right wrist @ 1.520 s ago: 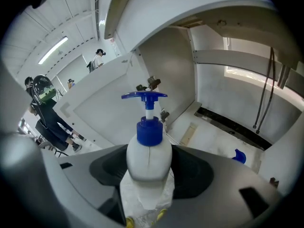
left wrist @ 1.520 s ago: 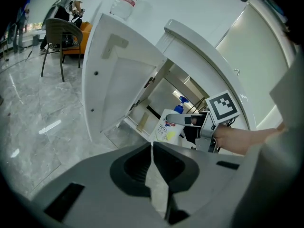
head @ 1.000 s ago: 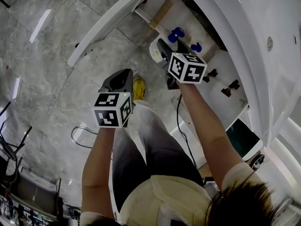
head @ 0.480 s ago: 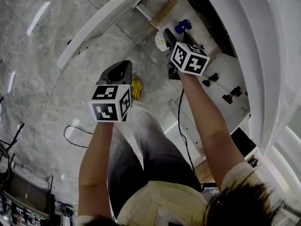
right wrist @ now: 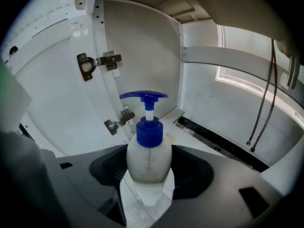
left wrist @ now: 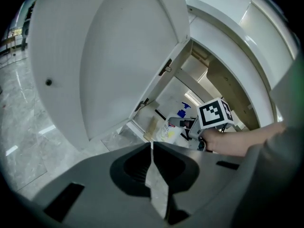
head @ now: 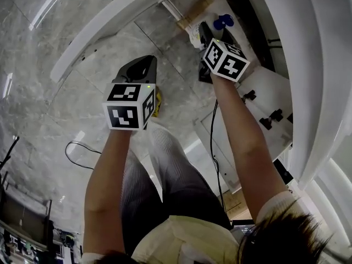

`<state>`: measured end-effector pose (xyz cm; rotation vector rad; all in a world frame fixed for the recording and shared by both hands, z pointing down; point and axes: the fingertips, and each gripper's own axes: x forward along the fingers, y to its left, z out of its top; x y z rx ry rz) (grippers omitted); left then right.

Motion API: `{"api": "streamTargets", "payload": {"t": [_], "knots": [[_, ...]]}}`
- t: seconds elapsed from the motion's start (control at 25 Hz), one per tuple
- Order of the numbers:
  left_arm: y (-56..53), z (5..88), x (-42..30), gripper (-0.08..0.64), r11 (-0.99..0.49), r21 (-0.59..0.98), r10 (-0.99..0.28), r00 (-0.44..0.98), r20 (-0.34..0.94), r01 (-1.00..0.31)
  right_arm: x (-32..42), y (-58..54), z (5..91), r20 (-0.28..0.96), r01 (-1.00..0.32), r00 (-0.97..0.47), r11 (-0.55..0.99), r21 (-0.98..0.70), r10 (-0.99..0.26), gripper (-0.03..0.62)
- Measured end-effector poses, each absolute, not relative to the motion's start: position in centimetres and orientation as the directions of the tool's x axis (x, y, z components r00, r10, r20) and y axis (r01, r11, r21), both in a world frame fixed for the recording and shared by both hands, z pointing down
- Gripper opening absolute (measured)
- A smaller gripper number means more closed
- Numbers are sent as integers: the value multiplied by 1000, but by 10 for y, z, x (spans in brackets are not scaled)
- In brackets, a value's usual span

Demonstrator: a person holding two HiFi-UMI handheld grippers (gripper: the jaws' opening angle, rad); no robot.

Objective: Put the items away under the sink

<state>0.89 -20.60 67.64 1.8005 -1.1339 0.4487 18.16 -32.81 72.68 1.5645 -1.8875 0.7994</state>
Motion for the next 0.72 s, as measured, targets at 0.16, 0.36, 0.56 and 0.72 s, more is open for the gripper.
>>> {"api": "streamTargets", "payload": {"t": [0.16, 0.36, 0.56, 0.72], "knots": [[-214, 684, 11, 49, -145, 516, -510, 511, 692, -844, 188, -334, 735, 733, -991, -136, 108, -85, -667, 281], [-227, 689, 15, 49, -146, 523, -522, 514, 681, -840, 196, -349, 738, 705, -996, -93, 78, -53, -703, 281], [-239, 692, 23, 49, -149, 531, -543, 518, 661, -834, 205, -362, 744, 683, -998, -58, 48, -33, -728, 281], [-246, 697, 28, 49, -162, 523, -547, 518, 658, -837, 210, -366, 751, 675, -999, -39, 31, -24, -737, 281]]}}
